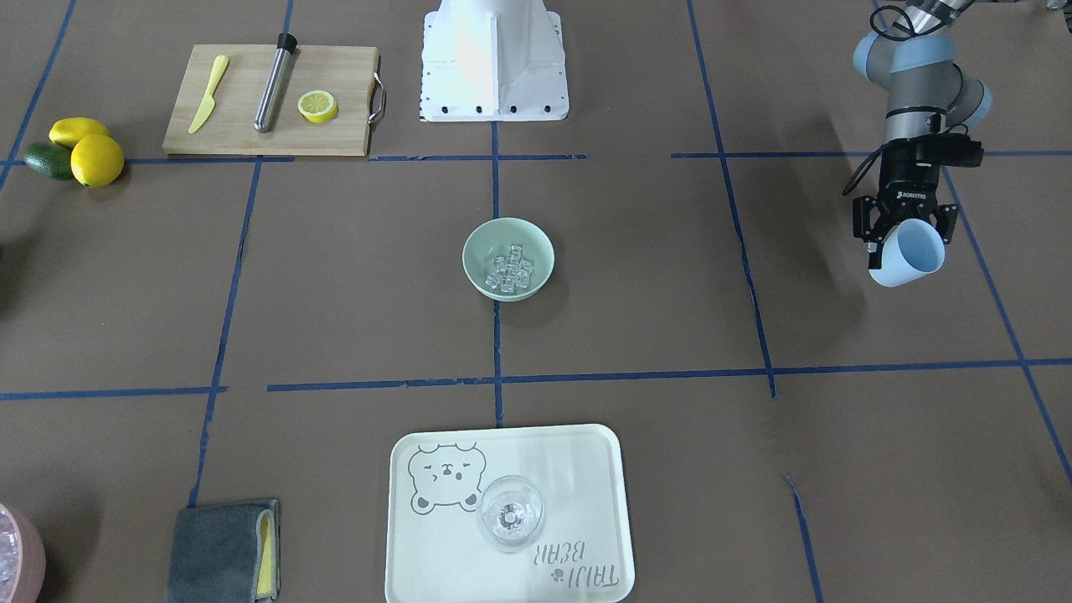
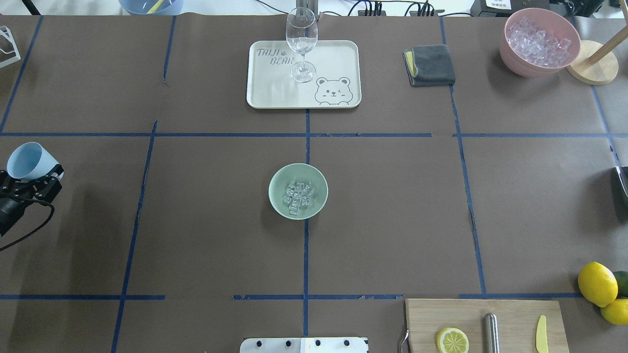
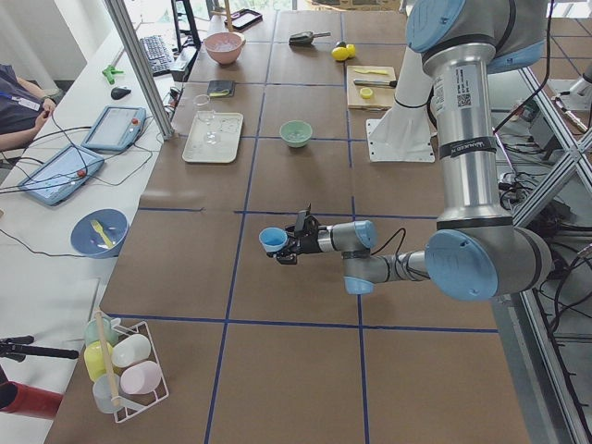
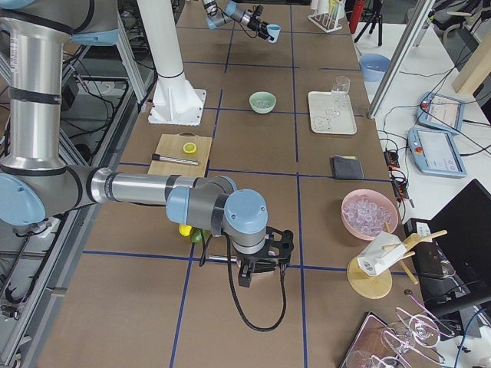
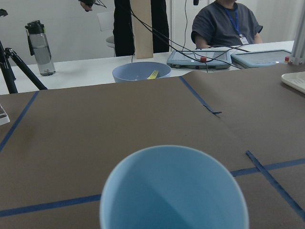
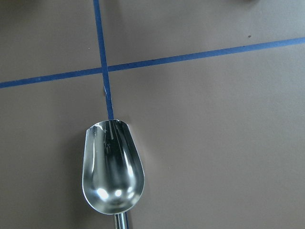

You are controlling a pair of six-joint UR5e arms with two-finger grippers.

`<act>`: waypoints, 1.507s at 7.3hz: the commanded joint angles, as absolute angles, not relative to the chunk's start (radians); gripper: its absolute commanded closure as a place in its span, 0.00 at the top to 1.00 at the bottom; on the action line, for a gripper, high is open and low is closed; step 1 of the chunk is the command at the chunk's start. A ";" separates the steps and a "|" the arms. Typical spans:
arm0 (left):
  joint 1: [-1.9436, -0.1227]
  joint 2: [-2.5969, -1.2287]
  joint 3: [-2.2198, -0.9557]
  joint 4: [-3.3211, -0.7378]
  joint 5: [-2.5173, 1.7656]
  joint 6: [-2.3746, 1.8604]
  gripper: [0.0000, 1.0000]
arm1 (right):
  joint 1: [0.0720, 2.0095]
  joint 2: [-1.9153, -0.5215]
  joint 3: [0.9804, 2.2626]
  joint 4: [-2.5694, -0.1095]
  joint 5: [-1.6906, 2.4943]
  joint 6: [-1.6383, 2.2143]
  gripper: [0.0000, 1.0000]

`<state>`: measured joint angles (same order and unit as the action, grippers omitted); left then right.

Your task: Pour ice into bowl

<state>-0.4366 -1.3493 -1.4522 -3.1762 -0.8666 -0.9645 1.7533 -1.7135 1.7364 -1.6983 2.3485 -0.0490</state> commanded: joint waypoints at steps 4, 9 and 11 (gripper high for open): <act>-0.426 -1.370 -1.391 -3.166 -0.810 -1.022 0.00 | 1.753 -1.713 1.736 -1.698 2.349 -0.049 1.00; -0.420 -1.413 -1.364 -3.158 -0.808 -1.023 0.11 | 1.753 -1.715 1.736 -1.698 2.349 -0.048 1.00; -0.407 -1.419 -1.350 -3.158 -0.808 -1.023 0.22 | 1.753 -1.715 1.736 -1.698 2.347 -0.048 1.00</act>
<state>-0.4146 -1.4152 -1.3602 -3.1587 -0.8084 -1.0225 1.7534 -1.7150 1.7365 -1.6981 2.3483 -0.0476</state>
